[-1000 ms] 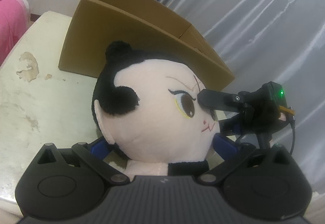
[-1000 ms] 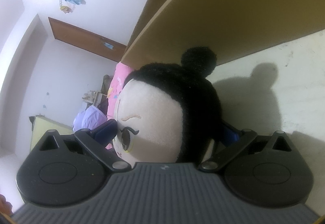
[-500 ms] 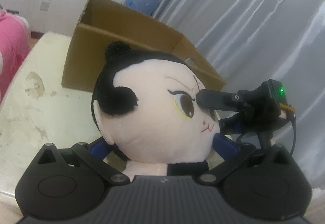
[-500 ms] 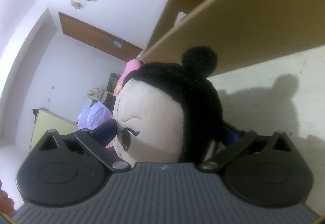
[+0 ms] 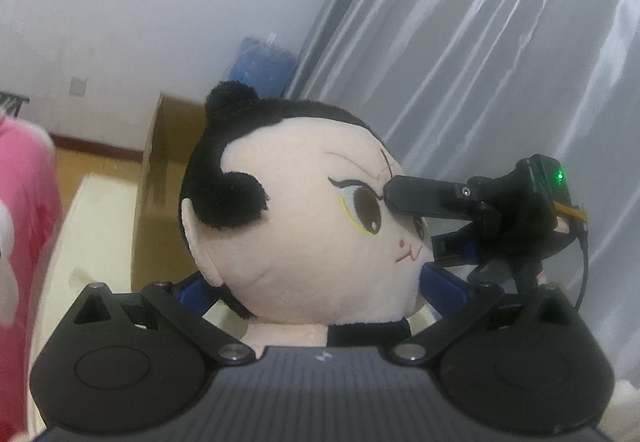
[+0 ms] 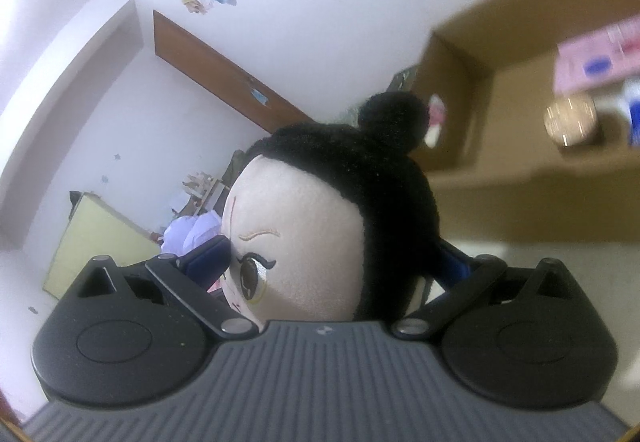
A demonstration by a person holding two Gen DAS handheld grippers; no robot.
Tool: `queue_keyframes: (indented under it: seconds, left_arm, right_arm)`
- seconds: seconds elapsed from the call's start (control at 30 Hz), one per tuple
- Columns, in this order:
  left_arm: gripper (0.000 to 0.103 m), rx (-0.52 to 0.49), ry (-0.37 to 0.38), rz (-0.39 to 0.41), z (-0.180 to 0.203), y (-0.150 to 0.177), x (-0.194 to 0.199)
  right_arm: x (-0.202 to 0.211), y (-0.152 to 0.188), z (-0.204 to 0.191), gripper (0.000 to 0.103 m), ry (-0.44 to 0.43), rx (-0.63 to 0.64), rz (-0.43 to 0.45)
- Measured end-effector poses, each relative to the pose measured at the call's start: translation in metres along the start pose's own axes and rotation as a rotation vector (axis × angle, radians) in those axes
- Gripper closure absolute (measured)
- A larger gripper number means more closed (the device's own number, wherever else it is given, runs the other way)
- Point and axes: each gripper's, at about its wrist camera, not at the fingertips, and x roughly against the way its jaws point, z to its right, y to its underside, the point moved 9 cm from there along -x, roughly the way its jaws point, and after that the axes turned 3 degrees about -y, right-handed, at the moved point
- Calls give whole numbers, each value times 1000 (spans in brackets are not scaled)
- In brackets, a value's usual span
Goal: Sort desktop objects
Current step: 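Lift the doll with both grippers and carry it toward the box, then lower the doll into the box beside the jar with both grippers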
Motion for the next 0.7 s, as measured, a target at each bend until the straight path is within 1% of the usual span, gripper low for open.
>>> queue_keyframes:
  seconds: [0.17, 0.37, 0.57, 0.7]
  left_arm:
    - [0, -18, 4, 44, 1, -43, -9]
    - [0, -37, -3, 98, 3, -86, -31]
    - [0, -51, -6, 134, -5, -118, -64]
    - [0, -38, -10, 127, -19, -134, -95]
  right_arm:
    - [-5, -50, -18, 0, 12, 60, 35]
    - [-7, -107, -21, 0, 11, 87, 77]
    - [-11, -160, 0, 0, 4, 76, 100]
    - [-21, -191, 26, 0, 8, 55, 104]
